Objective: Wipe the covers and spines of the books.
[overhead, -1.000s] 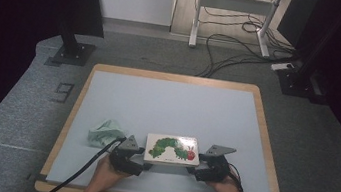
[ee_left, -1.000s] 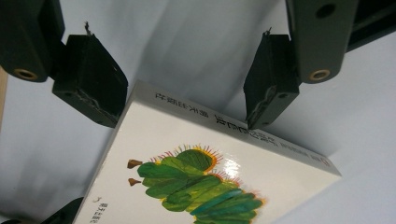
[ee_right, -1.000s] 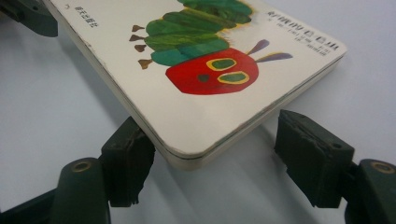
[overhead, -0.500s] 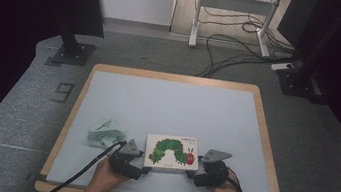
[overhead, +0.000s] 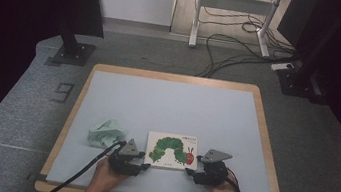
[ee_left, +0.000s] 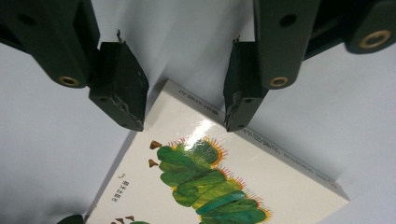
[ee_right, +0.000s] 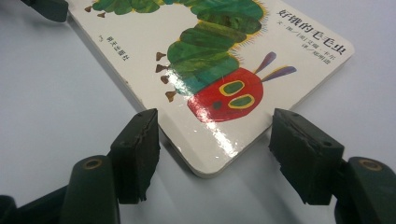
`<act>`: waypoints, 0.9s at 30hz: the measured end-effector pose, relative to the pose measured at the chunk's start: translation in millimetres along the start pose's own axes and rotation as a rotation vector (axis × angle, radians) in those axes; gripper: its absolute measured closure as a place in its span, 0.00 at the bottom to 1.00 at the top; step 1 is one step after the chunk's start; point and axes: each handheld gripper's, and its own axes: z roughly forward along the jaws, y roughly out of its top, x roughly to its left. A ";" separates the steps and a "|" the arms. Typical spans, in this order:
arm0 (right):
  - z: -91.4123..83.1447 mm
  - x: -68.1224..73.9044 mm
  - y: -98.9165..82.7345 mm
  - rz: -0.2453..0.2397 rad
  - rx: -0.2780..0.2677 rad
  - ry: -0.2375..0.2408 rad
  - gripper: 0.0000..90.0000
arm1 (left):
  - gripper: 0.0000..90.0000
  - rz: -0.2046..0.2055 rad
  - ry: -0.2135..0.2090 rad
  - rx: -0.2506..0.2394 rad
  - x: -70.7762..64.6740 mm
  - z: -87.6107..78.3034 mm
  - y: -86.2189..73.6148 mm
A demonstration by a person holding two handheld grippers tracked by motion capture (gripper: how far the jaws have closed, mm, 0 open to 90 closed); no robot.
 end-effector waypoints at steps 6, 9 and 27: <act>6.6 -7.2 5.9 0.014 0.000 -0.017 0.37 | 0.55 -0.006 0.022 0.004 9.9 4.1 5.2; 9.7 -12.3 8.1 0.019 -0.006 -0.022 0.38 | 0.55 -0.006 0.034 0.001 13.4 6.8 8.2; 28.0 -37.5 25.7 0.036 0.003 -0.068 0.39 | 0.58 -0.055 0.080 0.009 47.0 22.1 28.1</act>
